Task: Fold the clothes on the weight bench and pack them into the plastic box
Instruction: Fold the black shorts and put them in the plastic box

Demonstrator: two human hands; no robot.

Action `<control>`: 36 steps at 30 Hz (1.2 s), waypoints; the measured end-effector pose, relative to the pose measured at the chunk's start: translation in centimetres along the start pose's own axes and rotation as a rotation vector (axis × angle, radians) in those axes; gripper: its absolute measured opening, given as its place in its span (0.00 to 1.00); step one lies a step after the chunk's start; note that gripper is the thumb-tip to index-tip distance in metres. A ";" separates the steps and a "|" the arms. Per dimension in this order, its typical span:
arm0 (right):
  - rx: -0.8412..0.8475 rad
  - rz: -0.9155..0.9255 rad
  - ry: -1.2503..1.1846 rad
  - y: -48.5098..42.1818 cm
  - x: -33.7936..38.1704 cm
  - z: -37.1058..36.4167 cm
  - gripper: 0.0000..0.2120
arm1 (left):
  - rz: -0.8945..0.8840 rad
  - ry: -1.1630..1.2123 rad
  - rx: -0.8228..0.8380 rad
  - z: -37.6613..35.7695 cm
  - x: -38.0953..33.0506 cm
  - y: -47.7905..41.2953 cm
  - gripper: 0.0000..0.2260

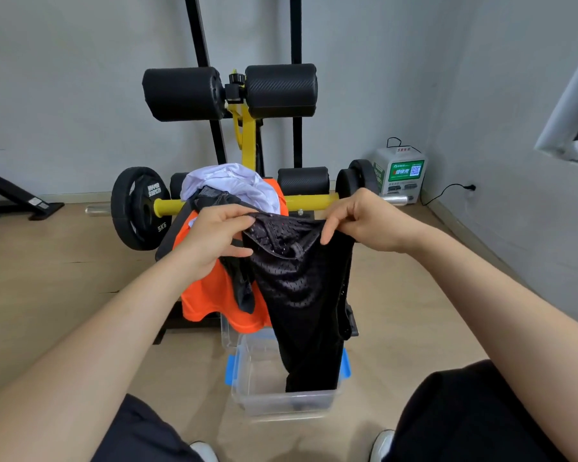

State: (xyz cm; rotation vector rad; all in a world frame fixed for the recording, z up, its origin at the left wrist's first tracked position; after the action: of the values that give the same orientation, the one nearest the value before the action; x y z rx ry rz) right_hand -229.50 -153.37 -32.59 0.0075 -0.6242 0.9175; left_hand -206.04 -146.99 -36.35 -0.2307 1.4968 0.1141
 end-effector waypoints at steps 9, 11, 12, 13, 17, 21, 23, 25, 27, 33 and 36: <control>-0.060 -0.040 -0.187 0.1 0.9 0.1 0.18 | -0.052 -0.049 0.129 -0.8 -0.1 0.3 0.16; -0.071 -0.058 -0.226 0.2 0.7 0.1 0.19 | -0.173 -0.361 0.199 -1.2 -0.2 0.7 0.34; -0.076 -0.063 -0.245 0.2 0.7 0.1 0.18 | -0.228 -0.494 0.192 -1.8 -0.3 1.0 0.37; -0.077 -0.061 -0.260 0.2 0.9 0.1 0.18 | -0.277 -0.561 0.166 -2.4 -0.3 1.2 0.35; -0.093 -0.055 -0.276 0.2 1.6 0.4 0.18 | -0.435 -0.456 0.032 -3.3 -1.5 1.0 0.08; -0.003 -0.034 -0.290 0.6 2.5 0.2 0.21 | -0.292 -0.191 0.079 -2.4 -2.0 1.1 0.16; 0.092 -0.022 -0.293 0.8 2.8 -0.3 0.23 | -0.261 -0.106 0.069 -2.1 -2.3 1.3 0.12; 0.140 -0.022 -0.260 0.7 3.2 -0.6 0.25 | -0.240 -0.022 0.037 -1.9 -2.4 1.1 0.07; 0.143 -0.037 -0.273 0.5 3.8 -0.6 0.26 | -0.218 0.055 0.001 -1.7 -2.6 1.0 0.06; 0.077 -0.050 -0.291 0.9 6.5 1.0 0.24 | -0.130 0.158 0.133 -1.5 -1.4 0.9 0.16; 0.014 -0.056 -0.299 1.2 6.8 1.7 0.26 | -0.024 -0.019 0.209 -2.2 1.0 1.3 0.19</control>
State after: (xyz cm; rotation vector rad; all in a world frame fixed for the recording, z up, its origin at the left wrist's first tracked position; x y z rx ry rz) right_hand -228.18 -148.06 -28.01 0.1766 -0.8907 0.8729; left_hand -208.38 -146.32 -37.60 -0.0790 1.4742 -0.0586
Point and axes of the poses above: each hand's wrist, its own y-axis away from the middle knuckle, its own z-axis out of the back of the hand, x = y × z, the point moved 5 cm from there along -y, towards the middle knuckle, and after that the axes turned 8 degrees about y, right-handed, at the moved point
